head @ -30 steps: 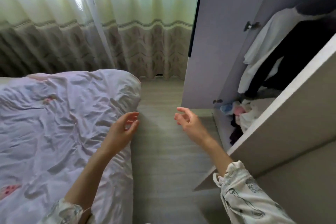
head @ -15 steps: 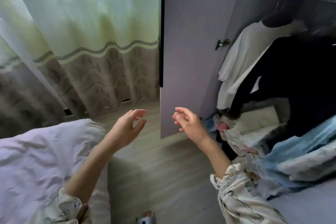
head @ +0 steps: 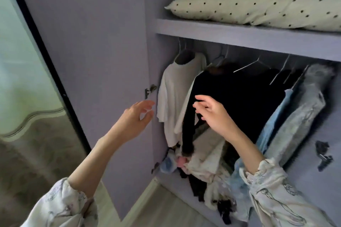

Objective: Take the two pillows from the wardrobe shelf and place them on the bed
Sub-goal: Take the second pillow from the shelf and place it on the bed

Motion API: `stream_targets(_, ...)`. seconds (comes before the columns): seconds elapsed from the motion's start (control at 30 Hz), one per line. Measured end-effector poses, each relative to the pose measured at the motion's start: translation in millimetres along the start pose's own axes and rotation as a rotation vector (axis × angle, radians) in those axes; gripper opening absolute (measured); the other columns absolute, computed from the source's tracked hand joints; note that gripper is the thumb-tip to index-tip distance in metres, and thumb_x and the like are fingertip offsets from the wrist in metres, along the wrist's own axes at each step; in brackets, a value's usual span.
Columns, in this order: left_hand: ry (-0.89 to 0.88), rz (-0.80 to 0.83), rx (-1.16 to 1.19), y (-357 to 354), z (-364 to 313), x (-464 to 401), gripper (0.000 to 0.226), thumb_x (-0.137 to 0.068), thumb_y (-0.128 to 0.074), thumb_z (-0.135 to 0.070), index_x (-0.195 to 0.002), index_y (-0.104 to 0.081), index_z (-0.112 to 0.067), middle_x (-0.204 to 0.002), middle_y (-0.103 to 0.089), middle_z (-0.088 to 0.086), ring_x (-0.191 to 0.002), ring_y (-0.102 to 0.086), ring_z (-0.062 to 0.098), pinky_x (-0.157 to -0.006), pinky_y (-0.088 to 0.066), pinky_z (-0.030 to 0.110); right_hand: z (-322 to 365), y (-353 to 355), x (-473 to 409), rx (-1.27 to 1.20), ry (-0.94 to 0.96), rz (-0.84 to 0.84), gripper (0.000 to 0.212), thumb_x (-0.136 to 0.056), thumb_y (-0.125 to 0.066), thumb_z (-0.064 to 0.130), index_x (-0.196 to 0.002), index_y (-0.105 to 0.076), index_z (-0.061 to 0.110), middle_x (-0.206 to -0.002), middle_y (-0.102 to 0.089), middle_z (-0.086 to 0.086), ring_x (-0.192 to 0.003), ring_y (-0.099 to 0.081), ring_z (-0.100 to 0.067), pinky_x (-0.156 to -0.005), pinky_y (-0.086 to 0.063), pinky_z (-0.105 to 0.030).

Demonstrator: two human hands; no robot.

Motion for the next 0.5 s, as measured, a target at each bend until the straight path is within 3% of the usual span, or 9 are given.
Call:
stream_targets(0.17, -0.157, 0.028, 0.016, -13, -31, -98, 0.033, -0.094, -0.047, -0.025, -0.127, -0.051, -0.025, -0.119, -0.059, -0.002, -0.109, -0.056, 0.016, -0.095, -0.044, 0.033, 19, 57, -70, 0.052, 0.098, -0.133, 0.038, -0.093, -0.049, 0.035, -0.129, -0.049, 0.024, -0.121, -0.059, 0.001, -0.106, -0.059, -0.010, -0.096, -0.048, -0.034)
stream_targets(0.3, -0.291, -0.049, -0.085, -12, -63, -177, 0.036, -0.094, -0.046, -0.028, -0.130, -0.049, -0.022, -0.127, -0.054, 0.001, -0.114, -0.053, 0.020, -0.096, -0.044, 0.044, 42, 110, -129, 0.096, 0.188, -0.244, 0.035, -0.093, -0.051, 0.031, -0.127, -0.051, 0.022, -0.109, -0.060, 0.005, -0.103, -0.060, -0.010, -0.096, -0.048, -0.037)
stream_targets(0.4, -0.408, -0.135, -0.105, -13, -90, -235, 0.038, -0.093, -0.048, -0.025, -0.130, -0.049, -0.019, -0.130, -0.052, 0.003, -0.117, -0.051, 0.023, -0.095, -0.044, 0.046, 58, 150, -166, 0.256, 0.275, -0.376, 0.035, -0.092, -0.052, 0.030, -0.126, -0.053, 0.019, -0.099, -0.058, 0.018, -0.094, -0.055, 0.006, -0.087, -0.041, -0.008)
stream_targets(0.43, -0.448, -0.151, -0.123, -15, -99, -253, 0.038, -0.093, -0.048, -0.025, -0.131, -0.048, -0.018, -0.131, -0.051, 0.004, -0.117, -0.050, 0.025, -0.095, -0.043, 0.046, 63, 161, -177, 0.311, 0.301, -0.419, 0.036, -0.092, -0.053, 0.029, -0.126, -0.053, 0.019, -0.103, -0.059, 0.016, -0.095, -0.054, 0.006, -0.085, -0.038, -0.006)
stream_targets(0.5, -0.523, -0.165, -0.178, -18, -117, -288, 0.041, -0.093, -0.048, -0.024, -0.133, -0.046, -0.016, -0.134, -0.048, 0.008, -0.120, -0.046, 0.027, -0.097, -0.041, 0.045, 70, 180, -198, 0.404, 0.332, -0.499, 0.038, -0.091, -0.054, 0.029, -0.128, -0.052, 0.018, -0.119, -0.059, 0.003, -0.109, -0.053, -0.007, -0.096, -0.036, -0.018)
Point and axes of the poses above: each hand's wrist, its own x-axis away from the middle knuckle, its own y-axis out of the back of the hand, z = x × y, the point moved 1 cm from there along -x, towards the middle knuckle
